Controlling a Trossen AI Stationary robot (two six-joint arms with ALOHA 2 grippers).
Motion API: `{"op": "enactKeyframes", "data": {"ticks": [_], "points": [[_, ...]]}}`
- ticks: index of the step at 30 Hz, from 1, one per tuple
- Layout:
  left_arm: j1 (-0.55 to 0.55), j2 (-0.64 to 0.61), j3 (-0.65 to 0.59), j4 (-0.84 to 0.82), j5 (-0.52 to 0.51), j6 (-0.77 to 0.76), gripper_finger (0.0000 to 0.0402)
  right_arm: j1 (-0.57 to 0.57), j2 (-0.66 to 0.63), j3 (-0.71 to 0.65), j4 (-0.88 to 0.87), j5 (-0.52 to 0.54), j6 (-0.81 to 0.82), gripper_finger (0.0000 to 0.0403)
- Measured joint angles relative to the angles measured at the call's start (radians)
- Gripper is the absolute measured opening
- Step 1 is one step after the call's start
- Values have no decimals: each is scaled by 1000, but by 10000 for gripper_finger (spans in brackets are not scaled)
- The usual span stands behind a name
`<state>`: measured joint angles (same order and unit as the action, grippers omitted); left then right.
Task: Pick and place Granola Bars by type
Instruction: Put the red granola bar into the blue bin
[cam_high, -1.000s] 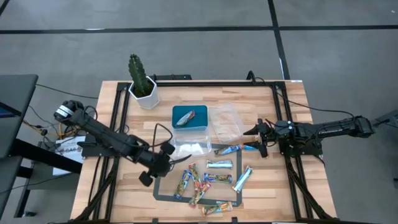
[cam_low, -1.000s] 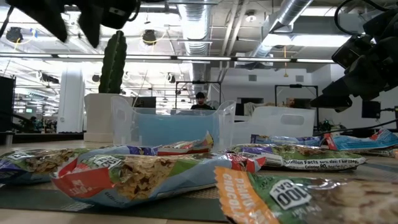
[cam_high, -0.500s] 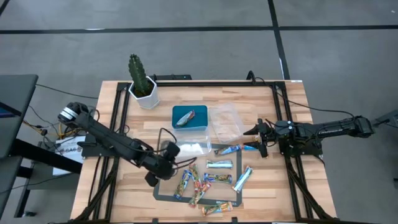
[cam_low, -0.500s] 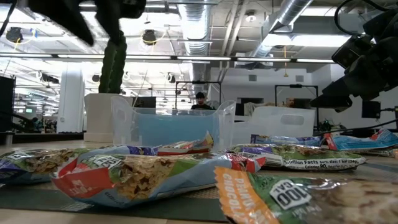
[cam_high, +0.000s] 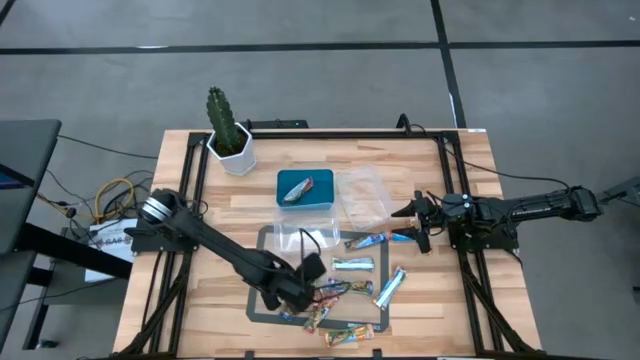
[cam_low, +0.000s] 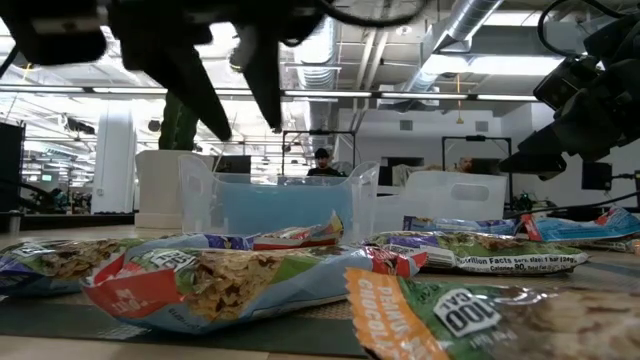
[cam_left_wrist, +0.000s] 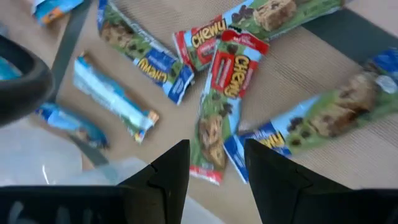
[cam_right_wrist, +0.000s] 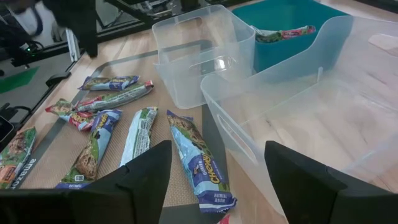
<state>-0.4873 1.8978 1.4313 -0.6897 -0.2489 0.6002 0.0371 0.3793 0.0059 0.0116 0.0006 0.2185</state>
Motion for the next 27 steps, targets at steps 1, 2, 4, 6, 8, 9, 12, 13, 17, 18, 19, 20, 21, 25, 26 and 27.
{"op": "enactKeyframes", "data": {"ticks": [1, 2, 4, 6, 8, 9, 12, 13, 17, 18, 19, 20, 21, 25, 26, 27], "points": [[0, 24, 17, -1, 0, 11, 148, 0, 0, 0, 0, 0, 0, 249], [0, 45, 32, 0, -1, 24, 148, 0, 0, 0, 0, 0, 0, 249], [0, 88, 60, 0, -2, 48, 148, 0, 0, 0, 0, 0, 0, 249], [0, 127, 90, 0, -3, 64, 148, 0, 0, 0, 0, 0, 0, 249], [0, 156, 112, 1, -4, 83, 148, 0, 0, 0, 0, 0, 0, 249], [0, 167, 118, 2, -5, 97, 148, 0, 0, 0, 0, 0, 0, 249], [0, 184, 121, 16, -5, 116, 148, 0, 0, 0, 0, 0, 0, 249], [0, 184, 121, 15, -3, 116, 148, 0, 0, 0, 0, 0, 0, 249], [-4, 184, 121, 6, 0, 116, 148, 0, 0, 0, 0, 0, 0, 249], [-5, 184, 121, 6, 1, 124, 148, 0, 0, 0, 0, 0, 0, 249], [-5, 184, 121, 7, 3, 134, 148, 0, 0, 0, 0, 0, 0, 249], [-6, 184, 121, 8, 4, 141, 148, 0, 0, 0, 0, 0, 0, 249], [-6, 184, 121, 8, 5, 147, 148, 0, 0, 0, 0, 0, 0, 249], [-5, 202, 122, 34, -2, 157, 148, 0, 0, 0, 0, 0, 0, 249], [-5, 213, 121, 37, -9, 159, 148, 0, 0, 0, 0, 0, 0, 249], [-3, 223, 121, 41, -8, 163, 148, 0, 0, 0, 0, 0, 0, 249]]}}
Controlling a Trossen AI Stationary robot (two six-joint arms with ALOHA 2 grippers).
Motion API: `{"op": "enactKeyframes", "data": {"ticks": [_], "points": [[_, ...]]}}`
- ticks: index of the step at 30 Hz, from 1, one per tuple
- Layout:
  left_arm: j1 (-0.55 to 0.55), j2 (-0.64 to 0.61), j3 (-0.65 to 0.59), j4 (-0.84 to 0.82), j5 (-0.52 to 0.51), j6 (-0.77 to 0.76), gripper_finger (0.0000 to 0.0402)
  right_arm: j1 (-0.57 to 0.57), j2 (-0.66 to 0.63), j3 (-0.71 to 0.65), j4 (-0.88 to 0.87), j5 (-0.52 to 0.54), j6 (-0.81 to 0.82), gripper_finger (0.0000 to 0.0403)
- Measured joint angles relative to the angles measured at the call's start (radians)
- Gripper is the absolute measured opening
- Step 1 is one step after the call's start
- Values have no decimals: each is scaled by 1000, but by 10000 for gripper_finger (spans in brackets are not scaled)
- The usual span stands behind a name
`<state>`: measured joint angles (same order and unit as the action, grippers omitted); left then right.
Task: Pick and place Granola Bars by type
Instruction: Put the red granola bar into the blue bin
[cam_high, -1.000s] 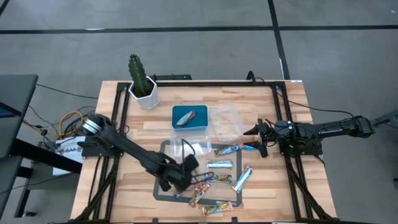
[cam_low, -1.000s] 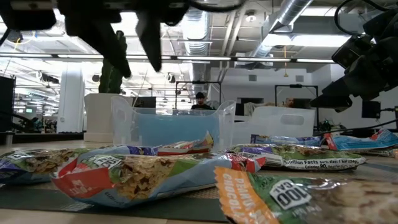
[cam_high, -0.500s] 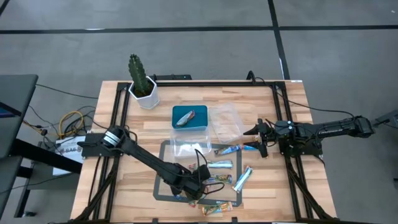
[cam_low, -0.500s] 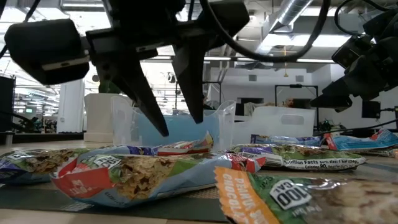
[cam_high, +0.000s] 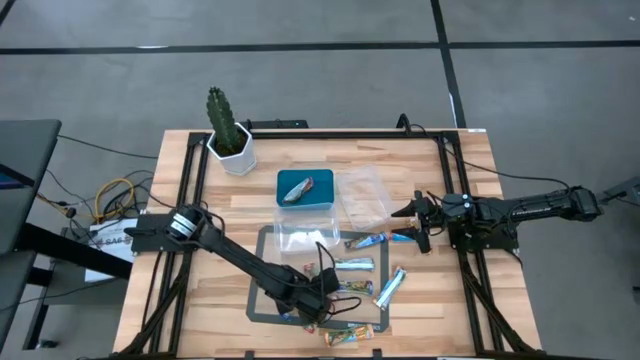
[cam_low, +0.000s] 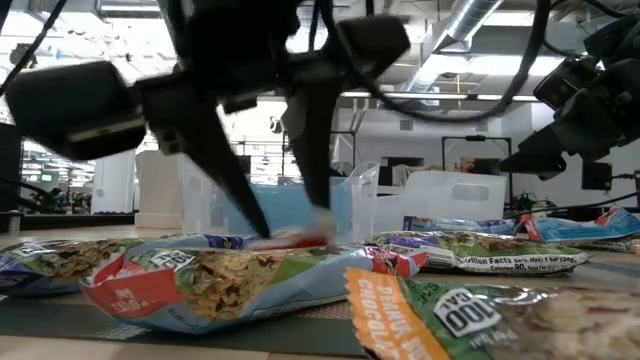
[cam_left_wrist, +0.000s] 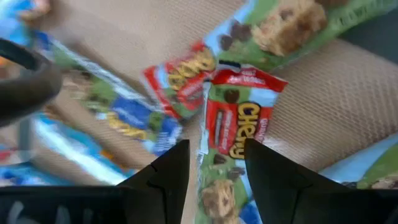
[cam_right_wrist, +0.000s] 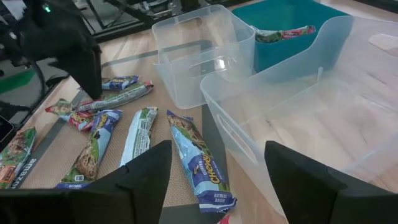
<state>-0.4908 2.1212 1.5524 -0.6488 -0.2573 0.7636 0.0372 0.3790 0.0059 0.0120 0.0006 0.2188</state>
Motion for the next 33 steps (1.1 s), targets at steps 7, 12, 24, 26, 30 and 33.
{"op": "enactKeyframes", "data": {"ticks": [7, 12, 24, 26, 30, 33], "points": [[3, 6, 0, 31, 4, 36, 148, 0, 0, 0, -1, 0, 0, 249], [11, 6, 0, 8, 81, 20, 148, 0, 0, 0, -1, 0, 0, 249], [14, 9, 53, -103, 103, -11, 140, 0, 0, 0, -2, 0, 0, 249], [14, 9, 53, -101, 122, -8, 140, 0, 0, 0, -3, 0, 0, 249], [15, 9, 22, -51, 124, 11, 140, 0, 0, 0, -3, 0, 0, 249], [16, 9, 2, -19, 123, 12, 140, 0, 0, 0, -3, 0, 0, 249]]}}
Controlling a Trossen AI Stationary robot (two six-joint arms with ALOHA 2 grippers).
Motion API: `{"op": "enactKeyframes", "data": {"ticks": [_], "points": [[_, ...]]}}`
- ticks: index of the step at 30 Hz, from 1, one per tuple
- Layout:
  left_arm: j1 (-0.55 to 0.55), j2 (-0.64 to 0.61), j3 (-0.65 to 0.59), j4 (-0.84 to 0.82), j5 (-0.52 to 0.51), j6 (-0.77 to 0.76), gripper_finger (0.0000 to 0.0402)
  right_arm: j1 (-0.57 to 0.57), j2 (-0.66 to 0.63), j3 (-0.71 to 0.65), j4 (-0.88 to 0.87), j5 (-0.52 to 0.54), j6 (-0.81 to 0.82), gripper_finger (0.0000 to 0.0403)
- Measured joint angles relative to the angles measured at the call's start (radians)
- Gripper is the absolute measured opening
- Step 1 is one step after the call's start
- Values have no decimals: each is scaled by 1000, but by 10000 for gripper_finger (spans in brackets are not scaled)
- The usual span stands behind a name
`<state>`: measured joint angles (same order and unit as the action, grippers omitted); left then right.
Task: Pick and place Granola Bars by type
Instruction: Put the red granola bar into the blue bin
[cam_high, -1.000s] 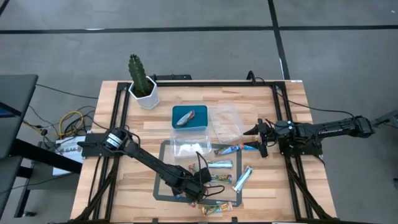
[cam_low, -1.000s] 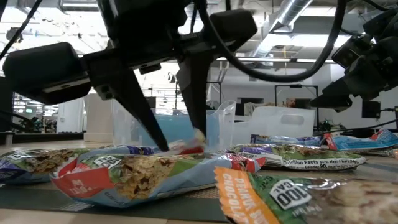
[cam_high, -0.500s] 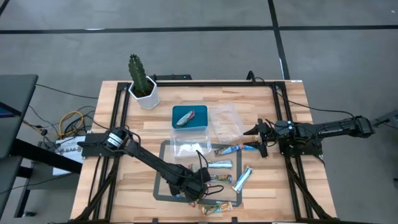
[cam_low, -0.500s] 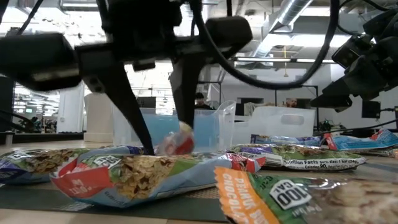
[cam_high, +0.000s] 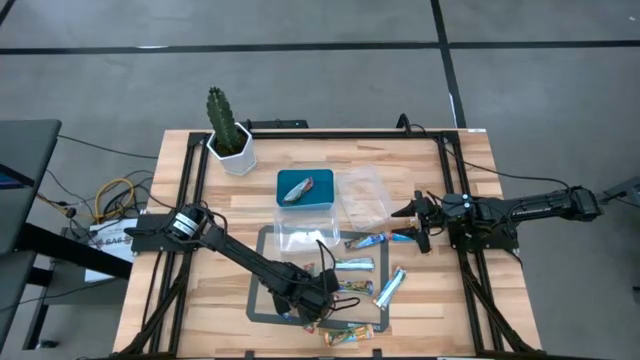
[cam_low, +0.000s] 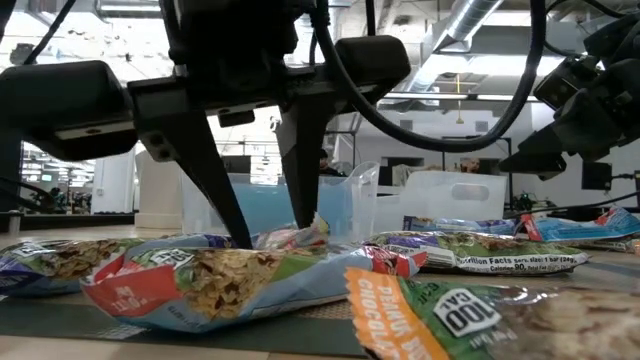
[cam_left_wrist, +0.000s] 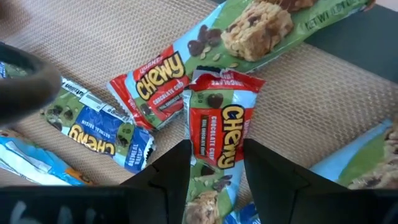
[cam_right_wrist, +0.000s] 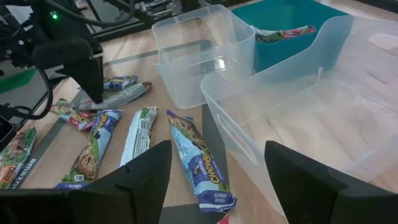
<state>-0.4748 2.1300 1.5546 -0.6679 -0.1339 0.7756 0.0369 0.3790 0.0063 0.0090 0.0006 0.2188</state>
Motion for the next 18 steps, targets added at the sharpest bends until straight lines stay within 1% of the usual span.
{"op": "enactKeyframes", "data": {"ticks": [5, 8, 10, 15, 18], "points": [[0, 0, -7, 15, 1, 5, 139, 0, 0, 0, 0, 0, 0, 249], [0, 0, -7, 15, 2, 5, 128, 0, 0, 0, 0, 0, 0, 249], [0, 0, -7, 15, 3, 5, 108, 0, 0, 0, 0, 0, 0, 249], [0, -2, -7, 17, 3, -5, 40, 0, 0, 0, -1, 0, 0, 249], [-1, -2, -7, 17, -4, -13, 12, 0, 0, 0, -1, 0, 0, 249]]}}
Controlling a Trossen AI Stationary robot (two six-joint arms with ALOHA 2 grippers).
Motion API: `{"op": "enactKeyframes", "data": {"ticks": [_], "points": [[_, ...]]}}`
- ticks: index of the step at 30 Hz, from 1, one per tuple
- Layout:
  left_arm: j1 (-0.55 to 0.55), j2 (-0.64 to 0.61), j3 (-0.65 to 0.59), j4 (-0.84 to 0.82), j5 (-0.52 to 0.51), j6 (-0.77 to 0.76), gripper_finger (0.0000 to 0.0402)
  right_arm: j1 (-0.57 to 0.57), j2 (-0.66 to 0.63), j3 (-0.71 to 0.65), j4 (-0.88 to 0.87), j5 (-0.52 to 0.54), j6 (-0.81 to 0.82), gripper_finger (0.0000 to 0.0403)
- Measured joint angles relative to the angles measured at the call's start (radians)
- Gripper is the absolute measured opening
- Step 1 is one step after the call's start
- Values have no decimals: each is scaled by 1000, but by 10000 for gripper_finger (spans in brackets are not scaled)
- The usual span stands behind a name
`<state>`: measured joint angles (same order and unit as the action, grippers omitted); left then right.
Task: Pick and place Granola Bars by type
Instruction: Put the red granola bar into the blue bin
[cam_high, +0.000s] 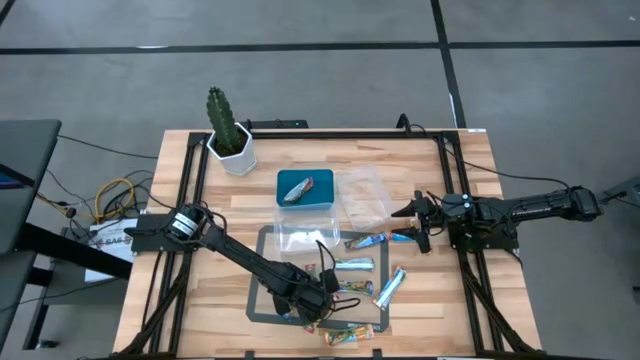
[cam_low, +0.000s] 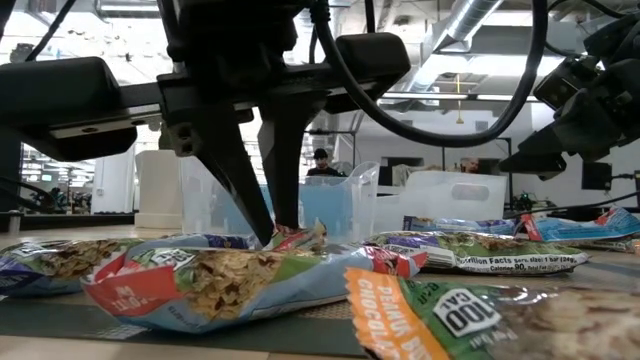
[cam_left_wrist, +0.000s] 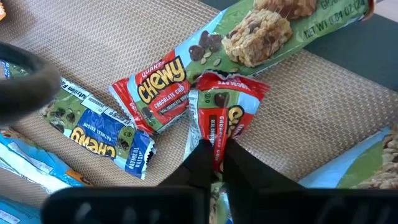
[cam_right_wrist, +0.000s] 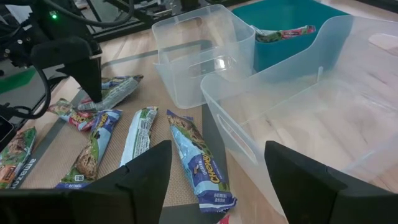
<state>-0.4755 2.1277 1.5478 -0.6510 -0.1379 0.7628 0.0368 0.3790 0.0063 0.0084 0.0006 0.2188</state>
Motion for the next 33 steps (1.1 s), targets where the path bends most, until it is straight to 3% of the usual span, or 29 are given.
{"op": "enactKeyframes", "data": {"ticks": [12, 23, 33], "points": [[1, -7, 66, -92, -71, -91, 38, 0, 0, 0, 0, 0, 0, 249], [11, -109, 81, -151, -141, -179, 14, 0, 0, 0, 2, 0, 0, 249], [14, -116, 81, -167, -159, -201, 7, 0, 0, 0, 3, 0, 0, 249]]}}
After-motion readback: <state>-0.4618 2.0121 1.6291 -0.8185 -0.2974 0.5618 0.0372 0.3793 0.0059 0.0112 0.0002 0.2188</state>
